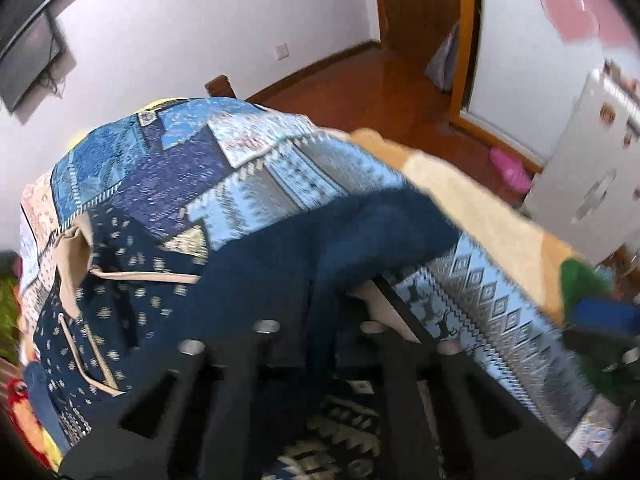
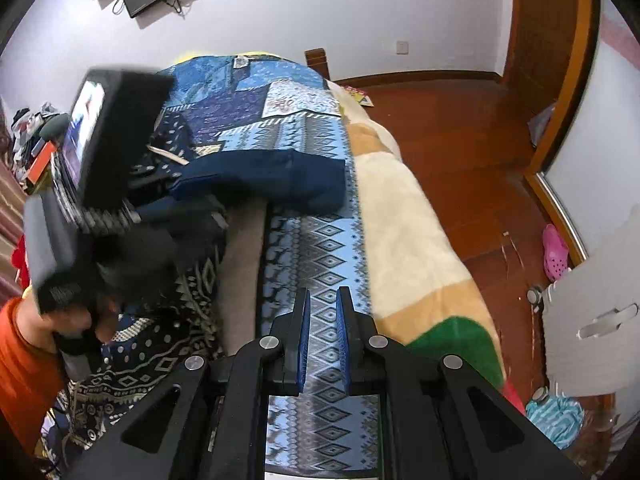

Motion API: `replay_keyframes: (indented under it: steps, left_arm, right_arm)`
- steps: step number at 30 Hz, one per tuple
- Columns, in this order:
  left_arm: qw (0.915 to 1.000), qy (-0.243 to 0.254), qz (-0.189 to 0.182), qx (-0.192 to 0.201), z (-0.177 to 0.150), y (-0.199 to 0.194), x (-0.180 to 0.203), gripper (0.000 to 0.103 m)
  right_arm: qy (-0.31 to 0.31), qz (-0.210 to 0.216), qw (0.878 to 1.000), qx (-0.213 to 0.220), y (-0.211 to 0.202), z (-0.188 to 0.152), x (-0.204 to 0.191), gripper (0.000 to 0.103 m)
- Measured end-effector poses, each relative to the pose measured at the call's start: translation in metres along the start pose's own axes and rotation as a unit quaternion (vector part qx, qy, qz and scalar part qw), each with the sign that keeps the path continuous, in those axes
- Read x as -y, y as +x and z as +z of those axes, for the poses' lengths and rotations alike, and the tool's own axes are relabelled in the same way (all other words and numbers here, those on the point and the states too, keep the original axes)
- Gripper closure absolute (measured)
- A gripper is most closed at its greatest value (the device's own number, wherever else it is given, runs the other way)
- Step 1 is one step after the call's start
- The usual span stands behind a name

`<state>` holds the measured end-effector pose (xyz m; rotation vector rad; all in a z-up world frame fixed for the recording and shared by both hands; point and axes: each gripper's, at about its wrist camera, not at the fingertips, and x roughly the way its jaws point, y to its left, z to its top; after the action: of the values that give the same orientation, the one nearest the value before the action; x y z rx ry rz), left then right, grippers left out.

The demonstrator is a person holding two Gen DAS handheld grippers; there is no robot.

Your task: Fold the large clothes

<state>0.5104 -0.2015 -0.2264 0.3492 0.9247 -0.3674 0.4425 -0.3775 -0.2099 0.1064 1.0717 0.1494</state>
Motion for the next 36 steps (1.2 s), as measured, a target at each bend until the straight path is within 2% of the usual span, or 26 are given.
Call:
replay_keyframes:
  steps: [5, 7, 11, 14, 17, 23, 24, 25, 26, 28, 31, 35, 36]
  left_arm:
    - [0.9939, -0.077, -0.039, 0.069, 0.001, -0.061, -0.059, 0.095]
    - [0.9905, -0.096, -0.026, 0.095, -0.007, -0.089, -0.089, 0.095]
    - [0.9861, -0.113, 0.023, 0.120, -0.037, -0.130, -0.140, 0.095]
    - [0.9831, -0.144, 0.027, 0.110, -0.067, -0.138, -0.175, 0.095]
    - [0.9813, -0.170, 0.040, 0.082, -0.108, -0.131, -0.204, 0.095]
    - [0.9740, -0.219, 0.057, -0.015, -0.200, -0.084, -0.240, 0.095]
    - [0.9720, -0.226, 0.055, -0.031, -0.217, -0.074, -0.244, 0.087]
    - [0.9704, -0.233, 0.051, -0.038, -0.230, -0.071, -0.246, 0.072]
    - [0.9687, -0.239, 0.053, -0.040, -0.242, -0.068, -0.247, 0.065]
    - [0.9648, -0.257, 0.057, -0.005, -0.263, -0.075, -0.251, 0.046]
    - [0.9576, -0.284, 0.051, 0.005, -0.282, -0.078, -0.256, 0.041]
    - [0.9513, -0.300, 0.069, -0.001, -0.300, -0.079, -0.255, 0.033]
    - [0.9470, -0.313, 0.072, -0.006, -0.309, -0.079, -0.257, 0.033]
  right_arm:
    - [-0.013, 0.012, 1.000, 0.007, -0.003, 0.005, -0.024, 0.094]
    - [-0.020, 0.013, 1.000, 0.008, -0.003, 0.008, -0.034, 0.094]
    - [-0.041, 0.032, 0.998, 0.019, -0.002, 0.015, -0.066, 0.094]
    - [-0.069, 0.026, 0.997, 0.023, 0.005, 0.020, -0.091, 0.094]
    - [-0.111, -0.002, 0.994, 0.009, 0.028, 0.025, -0.115, 0.094]
    - [-0.146, -0.058, 0.987, -0.044, 0.088, 0.019, -0.126, 0.094]
    - [-0.150, -0.059, 0.986, -0.039, 0.090, 0.017, -0.125, 0.094]
    - [-0.153, -0.058, 0.986, -0.033, 0.090, 0.015, -0.124, 0.094]
    - [-0.153, -0.058, 0.986, -0.031, 0.090, 0.014, -0.123, 0.094]
    - [-0.157, -0.065, 0.985, -0.030, 0.089, 0.012, -0.122, 0.094]
    - [-0.162, -0.078, 0.983, -0.031, 0.088, 0.010, -0.124, 0.093]
    - [-0.175, -0.100, 0.979, -0.028, 0.088, 0.006, -0.132, 0.092]
    - [-0.175, -0.104, 0.979, -0.028, 0.088, 0.006, -0.133, 0.092]
